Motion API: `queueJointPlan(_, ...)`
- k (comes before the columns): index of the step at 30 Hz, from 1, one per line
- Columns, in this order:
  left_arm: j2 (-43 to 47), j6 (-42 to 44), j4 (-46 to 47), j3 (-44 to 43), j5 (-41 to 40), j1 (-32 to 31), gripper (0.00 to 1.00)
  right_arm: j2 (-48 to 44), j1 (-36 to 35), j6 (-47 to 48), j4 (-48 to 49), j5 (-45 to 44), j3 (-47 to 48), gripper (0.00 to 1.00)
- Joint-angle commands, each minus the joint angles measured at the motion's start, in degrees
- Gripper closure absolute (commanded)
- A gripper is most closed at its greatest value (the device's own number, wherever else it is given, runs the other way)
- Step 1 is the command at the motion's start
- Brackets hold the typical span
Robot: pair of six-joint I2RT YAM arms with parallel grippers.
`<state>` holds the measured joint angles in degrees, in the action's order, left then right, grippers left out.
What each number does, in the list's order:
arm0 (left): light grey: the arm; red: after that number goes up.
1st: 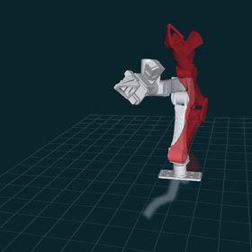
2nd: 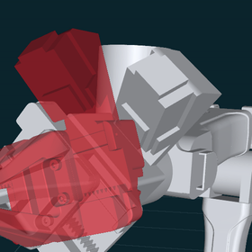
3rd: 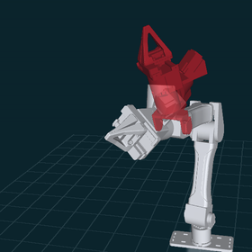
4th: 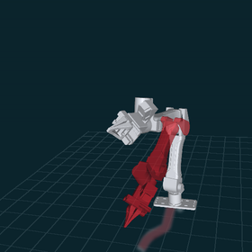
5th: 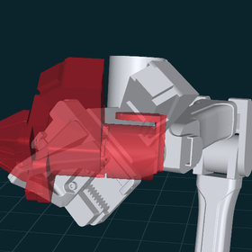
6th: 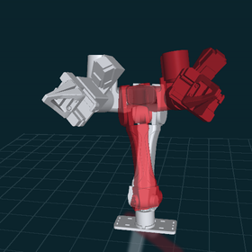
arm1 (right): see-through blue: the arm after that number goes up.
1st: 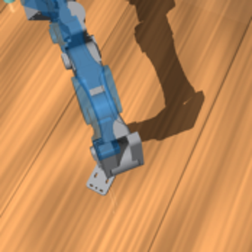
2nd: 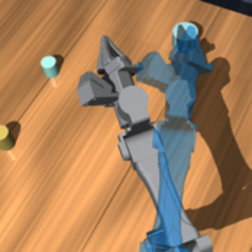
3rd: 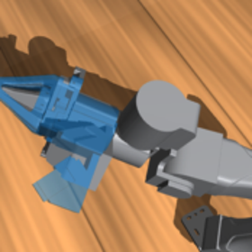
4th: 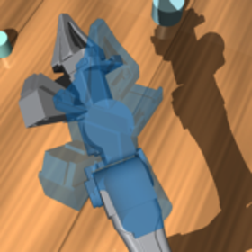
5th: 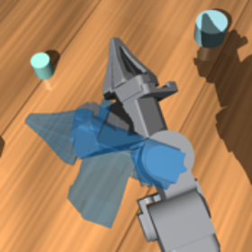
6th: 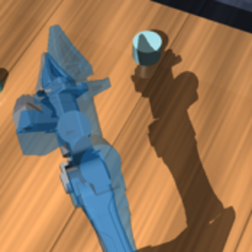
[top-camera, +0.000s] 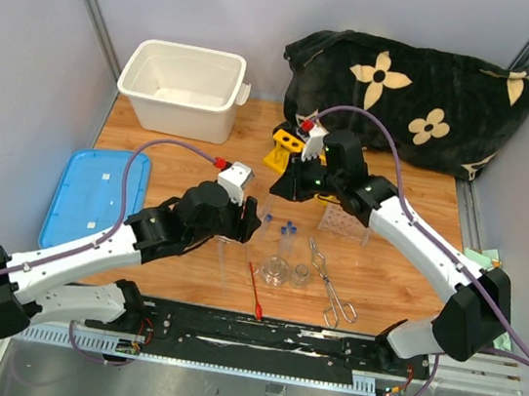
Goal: Organize the chemistry lab equipment
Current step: Insert the test tube into the slot of the test tube rack.
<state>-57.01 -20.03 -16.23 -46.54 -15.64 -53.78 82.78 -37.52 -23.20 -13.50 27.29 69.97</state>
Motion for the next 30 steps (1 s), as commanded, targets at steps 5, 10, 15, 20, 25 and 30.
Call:
queueJointPlan(5,-5.51,-2.12,-2.27,-3.00,-1.64,-0.43,0.40,1.88,1.24,12.80,-4.18,-31.87,3.84,0.99)
queueJointPlan(10,-9.66,-3.66,-4.11,-4.11,-4.29,-0.45,0.33,3.75,3.32,16.83,4.85,-39.67,0.76,0.99)
queueJointPlan(15,-10.19,-4.07,-2.46,-2.93,-5.19,-0.45,0.04,7.38,7.83,16.54,9.40,-38.71,1.40,1.00)
queueJointPlan(20,-11.78,-2.81,-1.36,-2.56,-5.15,-0.45,0.01,11.38,10.62,16.89,10.22,-36.00,4.87,0.99)
queueJointPlan(25,-14.62,-2.21,-1.04,-3.74,-5.24,-0.45,0.01,14.19,10.89,17.66,10.80,-34.11,7.22,1.00)
queueJointPlan(30,-16.44,-1.93,-0.73,-4.59,-5.41,-0.45,0.01,14.08,10.93,17.39,12.05,-33.21,7.37,0.99)
